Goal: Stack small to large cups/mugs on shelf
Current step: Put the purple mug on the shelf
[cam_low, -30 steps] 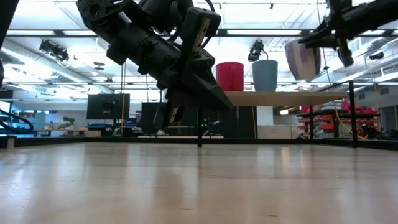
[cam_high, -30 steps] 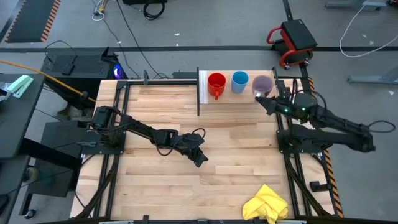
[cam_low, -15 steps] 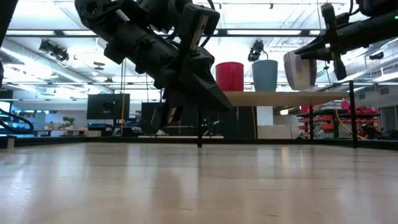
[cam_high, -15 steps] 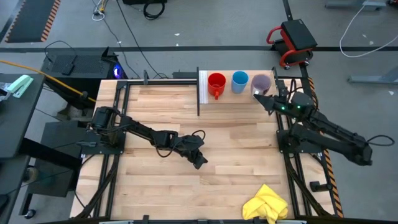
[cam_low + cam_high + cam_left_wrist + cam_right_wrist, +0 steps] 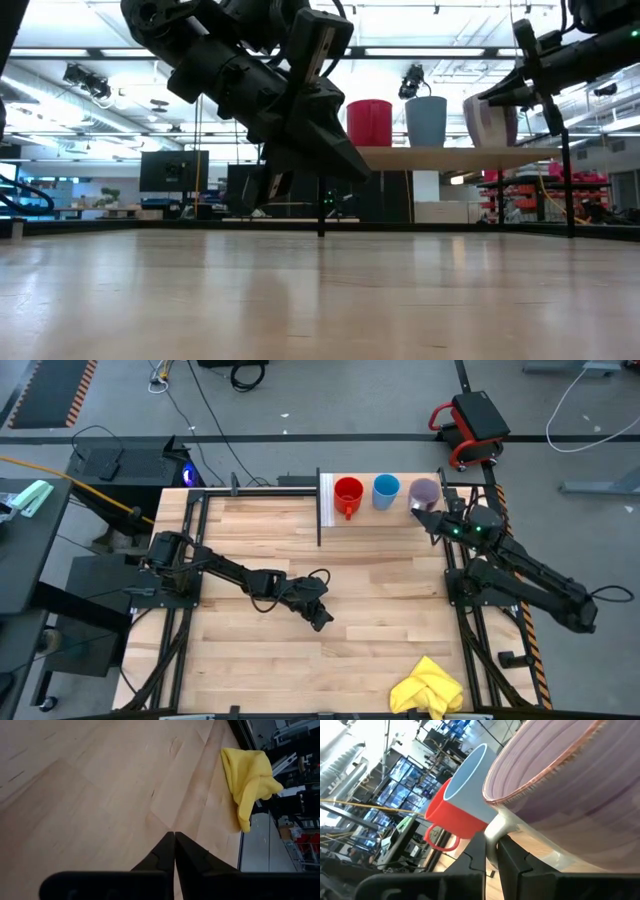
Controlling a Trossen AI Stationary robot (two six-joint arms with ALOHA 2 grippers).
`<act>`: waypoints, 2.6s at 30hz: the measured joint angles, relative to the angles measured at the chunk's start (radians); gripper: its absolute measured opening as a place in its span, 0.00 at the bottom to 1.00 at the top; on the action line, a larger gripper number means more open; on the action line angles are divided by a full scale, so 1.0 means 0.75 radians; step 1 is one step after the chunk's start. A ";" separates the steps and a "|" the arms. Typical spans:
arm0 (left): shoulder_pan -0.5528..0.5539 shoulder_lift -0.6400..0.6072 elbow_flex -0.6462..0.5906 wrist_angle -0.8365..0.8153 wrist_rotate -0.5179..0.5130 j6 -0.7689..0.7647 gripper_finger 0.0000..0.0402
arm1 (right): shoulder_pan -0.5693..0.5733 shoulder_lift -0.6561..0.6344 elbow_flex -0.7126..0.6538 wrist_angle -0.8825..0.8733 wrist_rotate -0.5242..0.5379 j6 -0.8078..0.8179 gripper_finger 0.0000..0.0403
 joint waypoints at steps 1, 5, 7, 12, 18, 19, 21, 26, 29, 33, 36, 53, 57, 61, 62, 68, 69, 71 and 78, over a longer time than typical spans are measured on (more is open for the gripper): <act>0.000 0.000 0.000 0.000 0.000 0.000 0.05 | -0.008 0.000 0.000 -0.009 0.000 0.006 0.06; 0.000 0.000 0.000 0.000 0.000 0.000 0.06 | -0.026 -0.002 0.003 -0.028 -0.006 0.015 0.08; 0.000 0.000 0.000 0.001 0.000 0.000 0.05 | -0.025 -0.002 0.003 -0.028 -0.006 0.017 0.08; 0.002 0.000 0.000 0.001 -0.001 0.000 0.03 | -0.025 -0.002 0.003 -0.032 0.002 0.022 0.09; 0.002 0.000 0.000 0.001 -0.001 0.000 0.05 | -0.026 -0.001 0.003 -0.040 0.057 0.066 0.16; 0.002 0.000 0.000 0.001 -0.002 0.000 0.05 | -0.026 -0.001 0.003 -0.042 0.057 0.070 0.17; 0.002 0.000 0.000 0.001 -0.004 0.000 0.06 | -0.025 0.000 0.003 -0.043 0.056 0.070 0.20; 0.002 0.000 0.000 0.001 -0.015 0.000 0.05 | -0.025 0.000 0.003 -0.046 0.055 0.071 0.25; 0.002 0.000 0.000 0.001 -0.015 0.000 0.04 | -0.025 0.000 0.003 -0.045 0.051 0.071 0.26; 0.002 0.000 0.000 0.001 -0.015 0.000 0.03 | -0.025 0.001 0.025 -0.045 0.051 0.071 0.28; 0.002 0.000 0.000 0.001 -0.015 0.000 0.04 | -0.025 0.001 0.040 -0.048 0.052 0.070 0.28; 0.002 0.000 0.000 0.001 -0.015 0.000 0.04 | -0.023 0.000 0.068 -0.183 0.030 0.110 0.32; 0.002 0.000 0.000 0.001 -0.015 0.000 0.05 | -0.023 -0.001 0.070 -0.217 0.024 0.125 0.32; 0.002 0.000 0.000 0.001 -0.015 0.000 0.07 | -0.023 -0.001 0.070 -0.215 0.027 0.125 0.34; 0.002 0.000 0.000 0.001 -0.015 0.000 0.07 | -0.023 -0.001 0.070 -0.217 0.027 0.125 0.34; 0.002 0.000 0.000 0.001 -0.015 0.000 0.06 | -0.023 -0.001 0.070 -0.221 0.031 0.134 0.37; 0.002 0.000 0.000 0.001 -0.015 0.000 0.06 | -0.023 -0.001 0.070 -0.222 0.031 0.138 0.37; 0.002 0.000 0.000 0.001 -0.015 0.000 0.05 | -0.011 -0.001 0.070 -0.222 0.032 0.152 0.38; 0.002 0.000 0.000 0.001 -0.015 0.000 0.06 | 0.040 0.001 0.136 -0.276 0.073 0.161 0.39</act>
